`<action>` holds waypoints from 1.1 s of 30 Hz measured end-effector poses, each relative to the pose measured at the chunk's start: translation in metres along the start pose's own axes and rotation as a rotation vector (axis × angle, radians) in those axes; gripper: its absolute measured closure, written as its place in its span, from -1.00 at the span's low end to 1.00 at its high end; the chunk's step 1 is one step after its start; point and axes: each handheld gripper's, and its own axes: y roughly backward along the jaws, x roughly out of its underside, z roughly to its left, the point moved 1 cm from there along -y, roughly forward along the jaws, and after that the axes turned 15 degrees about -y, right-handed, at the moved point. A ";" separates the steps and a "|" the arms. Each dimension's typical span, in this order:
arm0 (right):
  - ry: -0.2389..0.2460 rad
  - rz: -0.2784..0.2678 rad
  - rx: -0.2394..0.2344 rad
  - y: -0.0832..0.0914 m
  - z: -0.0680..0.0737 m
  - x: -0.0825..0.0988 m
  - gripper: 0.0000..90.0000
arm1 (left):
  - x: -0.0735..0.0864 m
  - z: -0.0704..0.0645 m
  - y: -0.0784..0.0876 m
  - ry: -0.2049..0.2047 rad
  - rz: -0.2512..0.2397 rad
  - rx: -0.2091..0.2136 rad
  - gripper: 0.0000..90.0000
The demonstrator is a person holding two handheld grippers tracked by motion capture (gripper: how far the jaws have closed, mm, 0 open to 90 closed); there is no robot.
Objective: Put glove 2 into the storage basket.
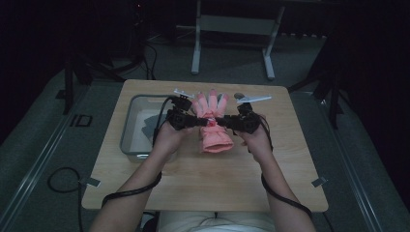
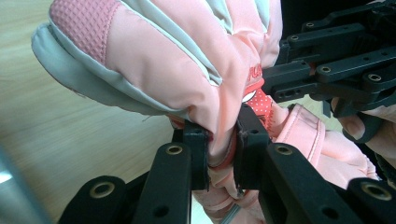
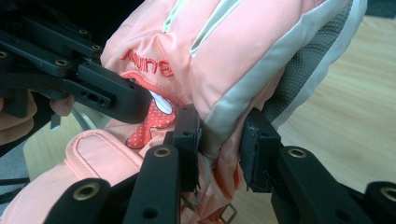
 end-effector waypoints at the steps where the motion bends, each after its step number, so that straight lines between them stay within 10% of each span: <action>1: 0.017 0.002 0.004 -0.006 0.008 -0.005 0.57 | 0.001 0.004 0.008 0.004 -0.002 -0.013 0.73; 33: 0.139 0.110 -0.109 -0.113 0.108 -0.052 0.57 | 0.059 0.069 0.116 0.166 -0.058 -0.190 0.73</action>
